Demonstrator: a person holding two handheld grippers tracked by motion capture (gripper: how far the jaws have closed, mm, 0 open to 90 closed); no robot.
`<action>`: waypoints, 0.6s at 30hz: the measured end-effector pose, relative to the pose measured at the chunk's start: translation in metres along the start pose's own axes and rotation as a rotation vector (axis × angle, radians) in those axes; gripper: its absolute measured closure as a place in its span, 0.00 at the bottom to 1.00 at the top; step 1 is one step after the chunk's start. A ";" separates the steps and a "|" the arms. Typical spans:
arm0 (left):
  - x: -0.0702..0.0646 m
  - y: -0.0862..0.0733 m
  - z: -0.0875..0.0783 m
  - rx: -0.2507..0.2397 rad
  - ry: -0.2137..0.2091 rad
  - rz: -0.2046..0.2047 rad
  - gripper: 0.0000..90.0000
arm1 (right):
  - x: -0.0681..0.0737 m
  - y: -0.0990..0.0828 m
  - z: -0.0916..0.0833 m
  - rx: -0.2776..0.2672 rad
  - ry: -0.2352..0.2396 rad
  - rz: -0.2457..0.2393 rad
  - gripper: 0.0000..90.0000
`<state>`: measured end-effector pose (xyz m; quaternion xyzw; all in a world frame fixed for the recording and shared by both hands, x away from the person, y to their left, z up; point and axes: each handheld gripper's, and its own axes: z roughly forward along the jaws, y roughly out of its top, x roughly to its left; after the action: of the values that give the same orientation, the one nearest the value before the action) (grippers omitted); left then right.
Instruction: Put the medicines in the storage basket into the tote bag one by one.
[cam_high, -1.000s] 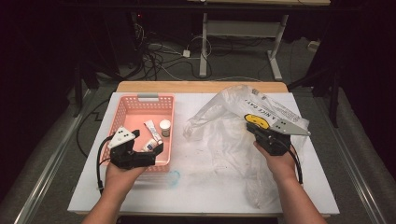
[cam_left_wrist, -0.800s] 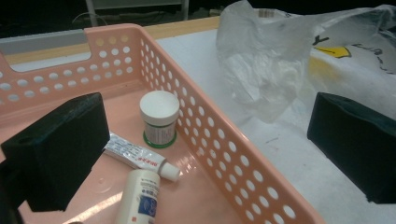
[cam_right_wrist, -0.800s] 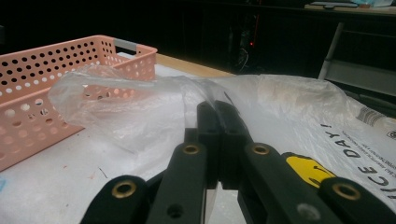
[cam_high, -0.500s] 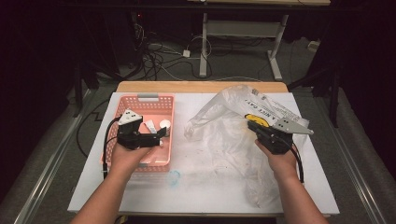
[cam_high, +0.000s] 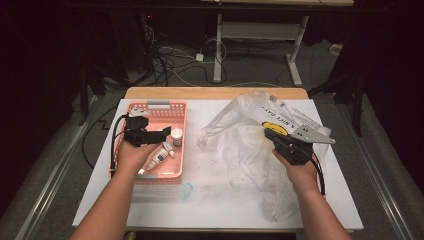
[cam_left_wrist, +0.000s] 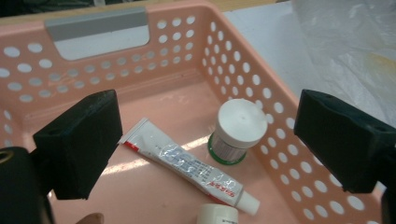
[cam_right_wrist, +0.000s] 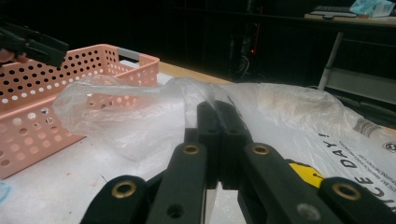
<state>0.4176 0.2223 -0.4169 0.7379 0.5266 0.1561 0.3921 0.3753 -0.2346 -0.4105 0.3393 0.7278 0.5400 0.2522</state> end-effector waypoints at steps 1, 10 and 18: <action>0.002 0.000 0.001 0.004 -0.003 -0.015 0.10 | 0.001 0.000 0.000 0.002 0.004 0.001 1.00; 0.015 0.003 0.012 0.053 0.004 -0.072 0.18 | 0.002 -0.001 0.001 0.008 0.005 -0.005 1.00; 0.022 0.002 0.028 0.131 0.002 -0.118 0.37 | 0.003 -0.001 -0.003 0.015 -0.006 -0.013 1.00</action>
<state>0.4453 0.2309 -0.4377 0.7296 0.5786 0.0989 0.3510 0.3708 -0.2342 -0.4109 0.3381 0.7331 0.5319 0.2555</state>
